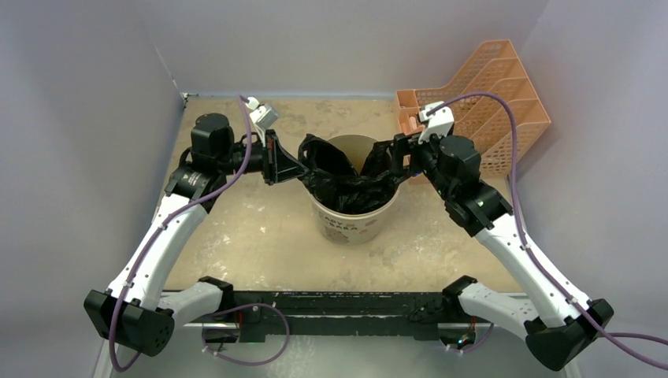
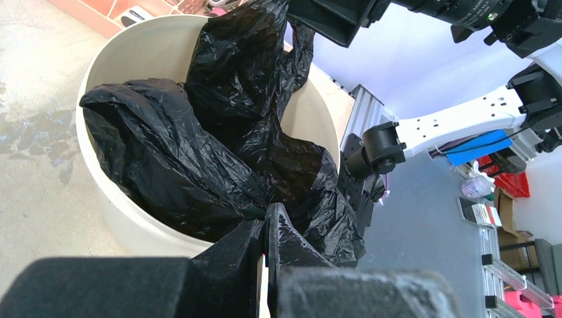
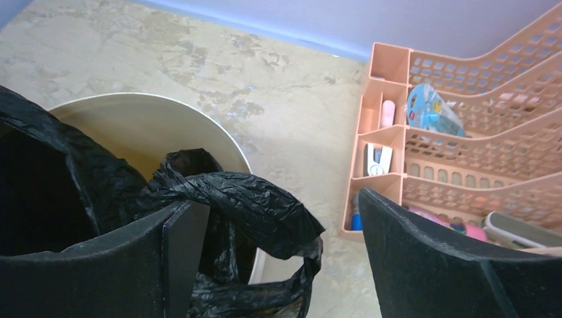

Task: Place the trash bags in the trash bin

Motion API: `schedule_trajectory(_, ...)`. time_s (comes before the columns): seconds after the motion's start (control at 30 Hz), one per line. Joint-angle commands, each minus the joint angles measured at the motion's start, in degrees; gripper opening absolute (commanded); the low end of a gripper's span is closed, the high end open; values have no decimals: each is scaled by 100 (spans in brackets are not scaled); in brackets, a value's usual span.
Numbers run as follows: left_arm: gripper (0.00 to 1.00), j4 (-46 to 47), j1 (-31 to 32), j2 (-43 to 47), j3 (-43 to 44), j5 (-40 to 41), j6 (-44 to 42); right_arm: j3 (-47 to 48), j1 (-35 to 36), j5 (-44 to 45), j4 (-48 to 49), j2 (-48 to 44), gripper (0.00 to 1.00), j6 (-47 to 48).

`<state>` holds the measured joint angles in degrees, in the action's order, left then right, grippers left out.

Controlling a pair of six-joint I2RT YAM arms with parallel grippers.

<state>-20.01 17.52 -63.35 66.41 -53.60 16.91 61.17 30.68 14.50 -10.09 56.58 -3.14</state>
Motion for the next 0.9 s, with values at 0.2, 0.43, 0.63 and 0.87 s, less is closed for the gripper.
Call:
schedule_trajectory(0.2,0,-51,-38,105,241,-93,-170,555,-13,-551,149,314,32,521)
schedule_trajectory(0.43,0,-756,-38,470,-50,1786,-232,266,-220,1192,309,166,0,-636)
schedule_trajectory(0.63,0,-882,-46,787,-787,2128,-118,-112,-850,831,-141,155,0,-1242)
schedule_trajectory(0.87,0,-969,-47,918,-1592,2928,-6,-563,-965,375,-368,28,0,-1469)
